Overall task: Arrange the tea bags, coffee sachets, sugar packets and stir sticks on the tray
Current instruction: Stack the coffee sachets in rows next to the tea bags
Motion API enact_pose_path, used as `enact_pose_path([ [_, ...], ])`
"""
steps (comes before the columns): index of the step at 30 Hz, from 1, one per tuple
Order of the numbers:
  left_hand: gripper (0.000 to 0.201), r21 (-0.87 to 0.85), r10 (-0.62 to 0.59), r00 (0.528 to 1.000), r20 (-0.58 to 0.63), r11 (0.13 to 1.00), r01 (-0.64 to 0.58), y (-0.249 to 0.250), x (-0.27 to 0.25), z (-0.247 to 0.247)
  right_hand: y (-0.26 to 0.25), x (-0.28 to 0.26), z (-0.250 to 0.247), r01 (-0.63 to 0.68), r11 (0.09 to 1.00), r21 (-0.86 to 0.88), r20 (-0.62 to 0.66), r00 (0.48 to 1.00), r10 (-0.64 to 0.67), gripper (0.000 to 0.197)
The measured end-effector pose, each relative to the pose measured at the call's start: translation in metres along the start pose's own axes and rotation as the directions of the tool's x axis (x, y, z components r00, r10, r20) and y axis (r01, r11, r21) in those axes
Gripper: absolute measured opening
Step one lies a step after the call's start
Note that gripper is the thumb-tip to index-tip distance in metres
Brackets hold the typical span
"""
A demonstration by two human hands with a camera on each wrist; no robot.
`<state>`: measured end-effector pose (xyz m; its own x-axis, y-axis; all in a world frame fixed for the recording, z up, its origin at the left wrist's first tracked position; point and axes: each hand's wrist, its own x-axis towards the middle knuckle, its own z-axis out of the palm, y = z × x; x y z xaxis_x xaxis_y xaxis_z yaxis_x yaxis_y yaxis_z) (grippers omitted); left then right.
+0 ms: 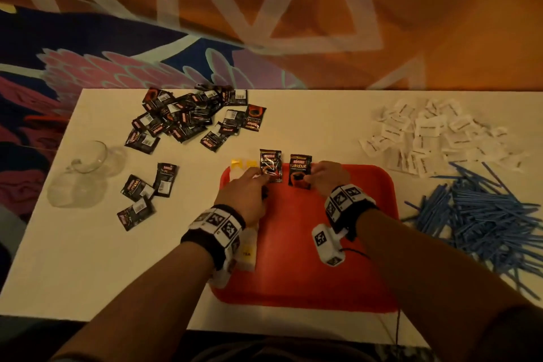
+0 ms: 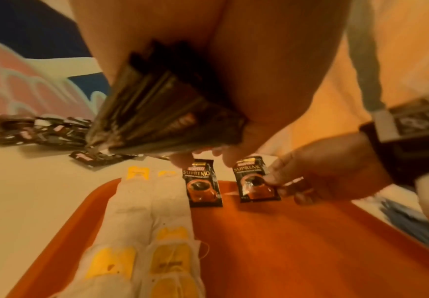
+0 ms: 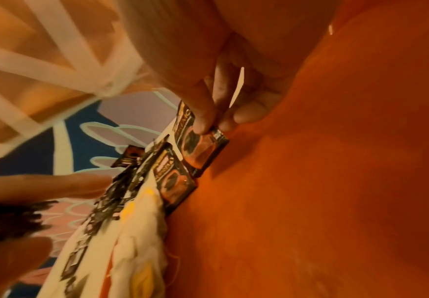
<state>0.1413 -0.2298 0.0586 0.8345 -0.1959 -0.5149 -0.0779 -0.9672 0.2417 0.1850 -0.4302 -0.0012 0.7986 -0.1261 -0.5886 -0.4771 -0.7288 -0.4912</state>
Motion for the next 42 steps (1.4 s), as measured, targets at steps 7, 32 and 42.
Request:
enact_pose_path([
  [7, 0.062, 0.253, -0.013, 0.983, 0.183, 0.967, -0.034, 0.005, 0.034, 0.011, -0.003, 0.023, 0.018, -0.110, 0.981, 0.160, -0.050, 0.992, 0.119, 0.015],
  [32, 0.060, 0.258, 0.008, 0.982, 0.187, 0.964, -0.057, -0.003, 0.044, 0.033, 0.002, 0.029, 0.031, -0.115, 0.961, 0.252, -0.098, 0.985, 0.144, 0.014],
  [42, 0.063, 0.227, 0.038, 0.984, 0.173, 0.971, -0.078, -0.009, 0.043, 0.034, 0.004, 0.027, 0.030, -0.096, 0.964, 0.248, -0.083, 0.989, 0.119, 0.016],
])
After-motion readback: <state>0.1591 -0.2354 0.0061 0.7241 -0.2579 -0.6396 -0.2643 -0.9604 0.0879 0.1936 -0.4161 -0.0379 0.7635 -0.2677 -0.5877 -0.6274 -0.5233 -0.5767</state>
